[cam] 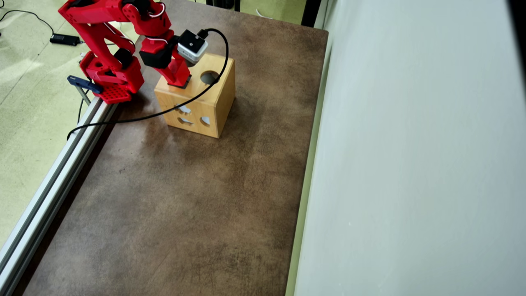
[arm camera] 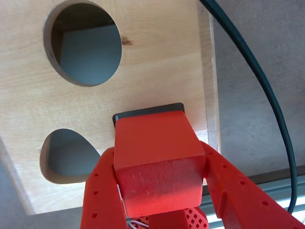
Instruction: Pick and place the red cube on the square hole
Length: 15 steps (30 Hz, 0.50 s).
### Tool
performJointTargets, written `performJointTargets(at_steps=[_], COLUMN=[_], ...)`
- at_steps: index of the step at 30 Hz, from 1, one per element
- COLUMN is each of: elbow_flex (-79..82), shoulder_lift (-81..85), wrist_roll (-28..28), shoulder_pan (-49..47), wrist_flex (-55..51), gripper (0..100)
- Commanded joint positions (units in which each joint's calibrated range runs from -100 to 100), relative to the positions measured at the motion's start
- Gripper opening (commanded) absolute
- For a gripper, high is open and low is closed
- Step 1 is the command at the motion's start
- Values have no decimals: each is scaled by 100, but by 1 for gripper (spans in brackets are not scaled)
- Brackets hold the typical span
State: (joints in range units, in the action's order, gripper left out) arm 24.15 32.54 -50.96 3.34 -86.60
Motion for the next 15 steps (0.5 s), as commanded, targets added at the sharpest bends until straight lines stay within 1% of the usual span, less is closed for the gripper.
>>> performJointTargets(at_steps=[1,15], elbow_flex=[179,205], shoulder_lift=[105,28], wrist_roll=[-20,-20], shoulder_pan=[-30,-30], wrist_flex=[51,51], gripper=[12,12])
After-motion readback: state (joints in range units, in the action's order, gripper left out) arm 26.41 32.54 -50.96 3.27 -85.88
